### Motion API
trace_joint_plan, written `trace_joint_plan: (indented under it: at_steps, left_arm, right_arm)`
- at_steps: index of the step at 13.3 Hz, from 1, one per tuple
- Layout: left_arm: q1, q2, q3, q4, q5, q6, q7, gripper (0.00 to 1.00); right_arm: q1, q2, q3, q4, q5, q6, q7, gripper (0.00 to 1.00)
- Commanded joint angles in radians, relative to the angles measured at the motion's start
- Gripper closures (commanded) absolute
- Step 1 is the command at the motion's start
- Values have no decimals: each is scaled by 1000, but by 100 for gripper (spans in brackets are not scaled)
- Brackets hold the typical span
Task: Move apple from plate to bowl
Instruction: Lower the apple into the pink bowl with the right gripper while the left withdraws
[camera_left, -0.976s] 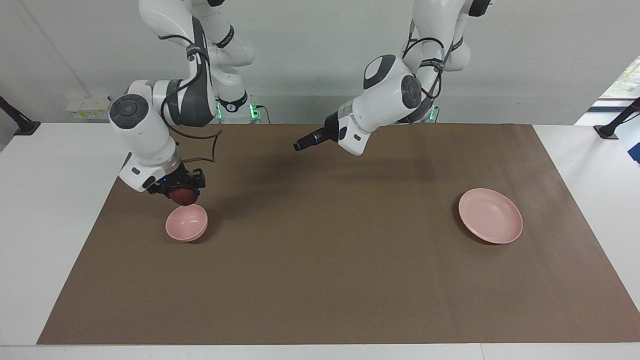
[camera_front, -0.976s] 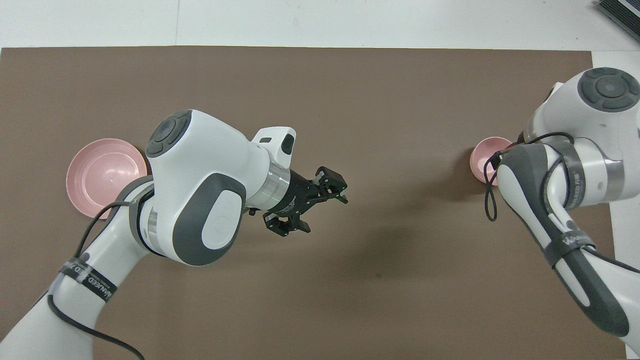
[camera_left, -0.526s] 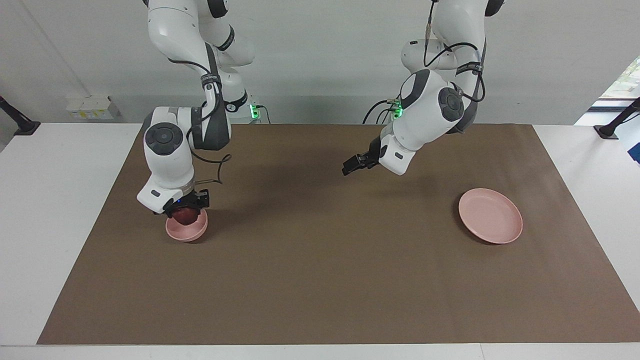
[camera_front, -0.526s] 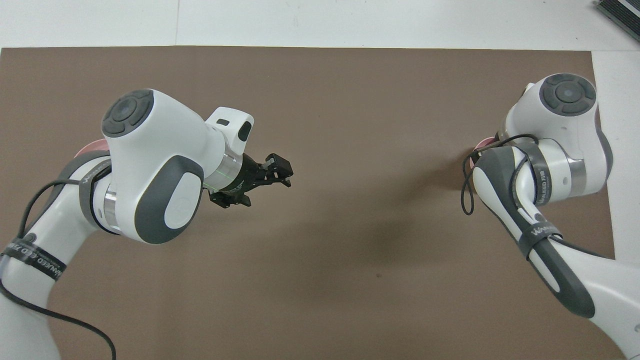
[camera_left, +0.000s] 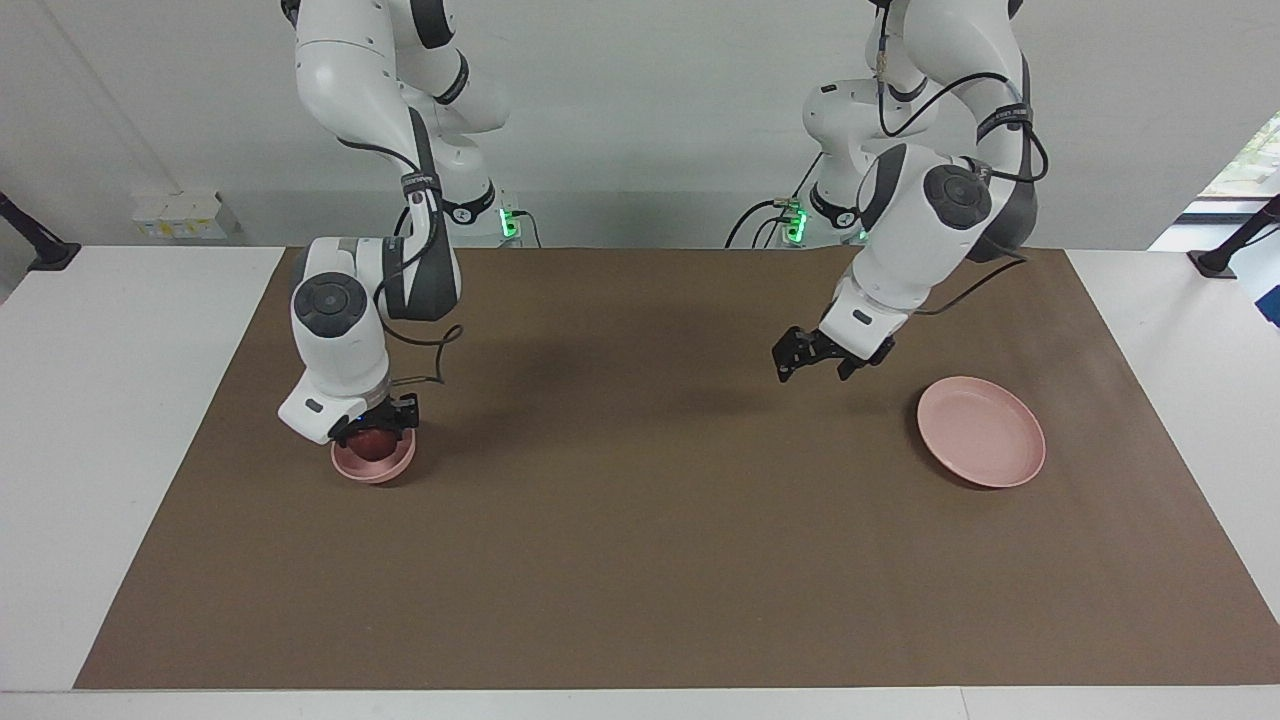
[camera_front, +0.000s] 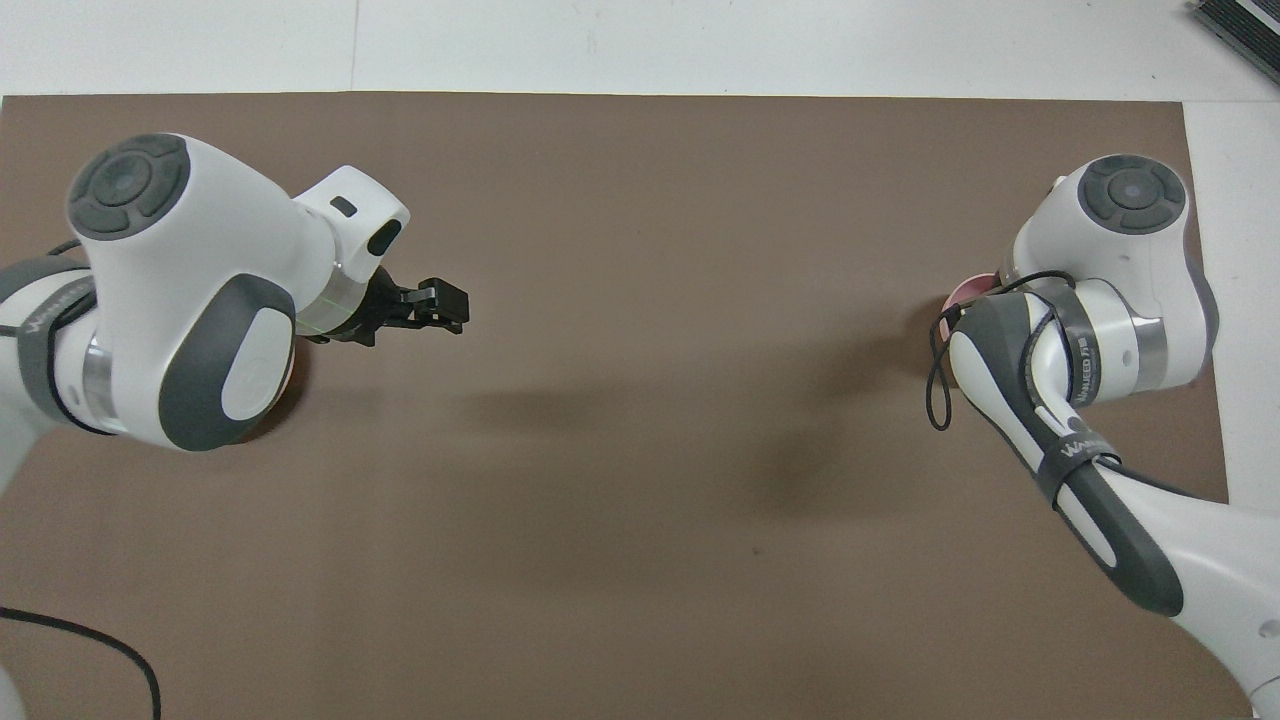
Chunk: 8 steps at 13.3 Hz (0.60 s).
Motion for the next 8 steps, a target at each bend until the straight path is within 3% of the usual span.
trace_joint_plan:
  at_steps: [1, 5, 8]
  left_arm:
    - [56, -40, -5, -2, 26, -57, 114, 0]
    - [102, -73, -6, 36, 32, -172, 237, 0]
    - [105, -74, -5, 63, 34, -215, 239, 0]
  right_arm:
    - [-11, -4, 9, -17, -21, 26, 21, 100]
    - [-14, 6, 9, -28, -9, 38, 23, 99]
    - [-16, 7, 9, -44, -9, 56, 24, 73]
